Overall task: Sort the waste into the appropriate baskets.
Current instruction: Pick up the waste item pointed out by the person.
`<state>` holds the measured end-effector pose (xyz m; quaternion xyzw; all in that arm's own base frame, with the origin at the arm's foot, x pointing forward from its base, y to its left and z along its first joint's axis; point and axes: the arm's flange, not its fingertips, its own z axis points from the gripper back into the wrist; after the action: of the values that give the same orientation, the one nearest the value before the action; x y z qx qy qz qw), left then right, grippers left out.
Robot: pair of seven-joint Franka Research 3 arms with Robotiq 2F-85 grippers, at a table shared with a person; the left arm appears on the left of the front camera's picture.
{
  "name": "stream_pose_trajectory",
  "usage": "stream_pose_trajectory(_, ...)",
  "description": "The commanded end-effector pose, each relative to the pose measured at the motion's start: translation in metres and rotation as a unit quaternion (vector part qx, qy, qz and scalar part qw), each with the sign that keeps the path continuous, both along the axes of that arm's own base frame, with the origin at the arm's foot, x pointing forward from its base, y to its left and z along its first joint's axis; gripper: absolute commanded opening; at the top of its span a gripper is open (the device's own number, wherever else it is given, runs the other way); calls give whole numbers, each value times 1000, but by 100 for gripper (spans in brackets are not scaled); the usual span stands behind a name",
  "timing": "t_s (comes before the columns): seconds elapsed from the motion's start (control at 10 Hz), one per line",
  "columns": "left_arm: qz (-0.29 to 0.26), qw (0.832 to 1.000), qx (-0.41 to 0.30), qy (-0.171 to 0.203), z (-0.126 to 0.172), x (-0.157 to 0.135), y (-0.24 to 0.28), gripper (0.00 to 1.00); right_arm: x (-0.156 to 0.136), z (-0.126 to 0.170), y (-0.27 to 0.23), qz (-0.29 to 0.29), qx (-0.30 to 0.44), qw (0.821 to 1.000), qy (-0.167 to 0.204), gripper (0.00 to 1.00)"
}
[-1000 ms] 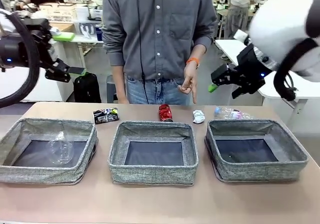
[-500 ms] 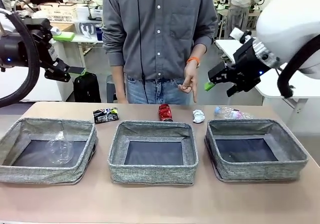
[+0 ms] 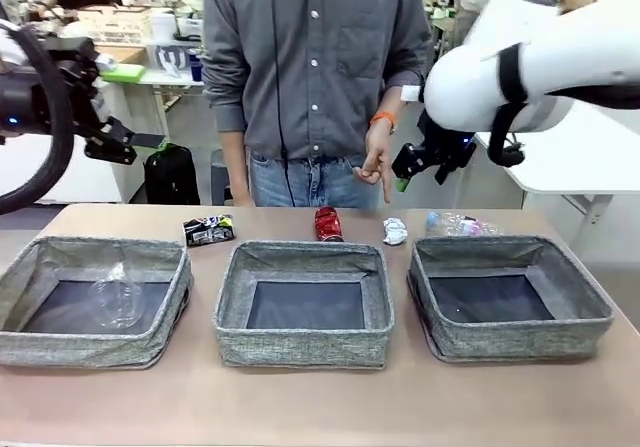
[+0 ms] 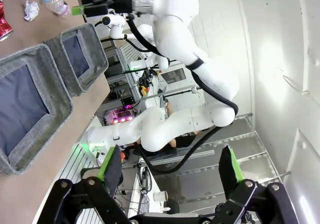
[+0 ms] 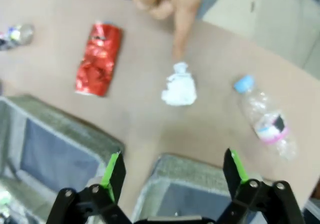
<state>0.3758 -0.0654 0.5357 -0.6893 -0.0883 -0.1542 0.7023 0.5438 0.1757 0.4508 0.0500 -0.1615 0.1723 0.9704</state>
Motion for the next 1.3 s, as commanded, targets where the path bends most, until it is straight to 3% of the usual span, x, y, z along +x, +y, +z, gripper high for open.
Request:
stream_pose_trajectory(0.0,3,1000,-8,5,5,-2,-3,99,14,-5,12,-27,35,999,9,100)
stream_pose_trajectory(0.2,3,1000,-8,5,5,-2,-3,99,0,0,0,0,0,1000,0,100)
stream_pose_trajectory(0.3,3,1000,-8,5,5,-2,-3,99,12,-16,5,-5,3,1000,11,100)
stream_pose_trajectory(0.4,3,1000,-8,5,5,-2,-3,99,13,-24,13,-21,-39,999,11,100)
stream_pose_trajectory(1.2,3,1000,-8,5,5,-2,-3,99,52,-122,-6,18,53,998,-41,100)
